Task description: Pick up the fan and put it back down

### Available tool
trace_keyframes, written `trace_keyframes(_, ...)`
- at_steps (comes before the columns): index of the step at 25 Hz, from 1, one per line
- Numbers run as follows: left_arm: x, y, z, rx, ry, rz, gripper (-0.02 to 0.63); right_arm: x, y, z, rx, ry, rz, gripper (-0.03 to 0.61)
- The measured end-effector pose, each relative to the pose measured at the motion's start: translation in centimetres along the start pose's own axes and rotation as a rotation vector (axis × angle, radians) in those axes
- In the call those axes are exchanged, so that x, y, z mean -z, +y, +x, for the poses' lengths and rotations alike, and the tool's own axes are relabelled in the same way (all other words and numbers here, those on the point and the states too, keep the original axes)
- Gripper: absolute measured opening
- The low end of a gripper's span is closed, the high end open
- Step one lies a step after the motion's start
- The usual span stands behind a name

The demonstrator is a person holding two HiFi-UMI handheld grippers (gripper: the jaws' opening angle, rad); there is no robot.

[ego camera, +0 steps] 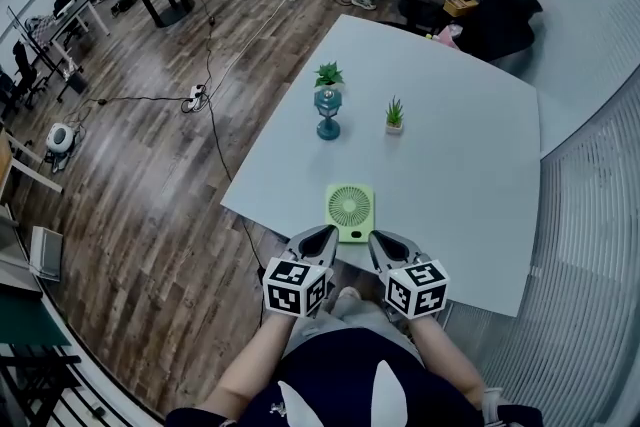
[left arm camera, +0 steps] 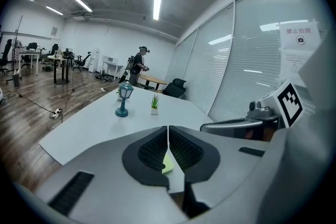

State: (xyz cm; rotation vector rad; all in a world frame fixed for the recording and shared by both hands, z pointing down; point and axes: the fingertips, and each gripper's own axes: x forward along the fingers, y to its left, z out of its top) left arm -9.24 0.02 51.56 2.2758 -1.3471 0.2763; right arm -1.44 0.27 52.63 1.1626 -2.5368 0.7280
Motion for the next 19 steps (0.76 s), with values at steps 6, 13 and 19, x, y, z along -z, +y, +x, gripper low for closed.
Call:
trace_keyframes(6,0.58,-0.16,-0.72,-0.011,0.006,-0.003,0.028,0.33,0.31,-0.59,0.006,0.005,-0.007,0.004)
trace_keyframes(13,0.72,0.30,-0.31,-0.028,0.026,0.017,0.028,0.00,-0.03,-0.38,0.009,-0.005,0.000,0.005)
trace_keyframes(19,0.15,0.58,0.07,-0.030,0.022,0.017,0.028,-0.08,-0.44,-0.49,0.010,-0.009,0.010,0.005)
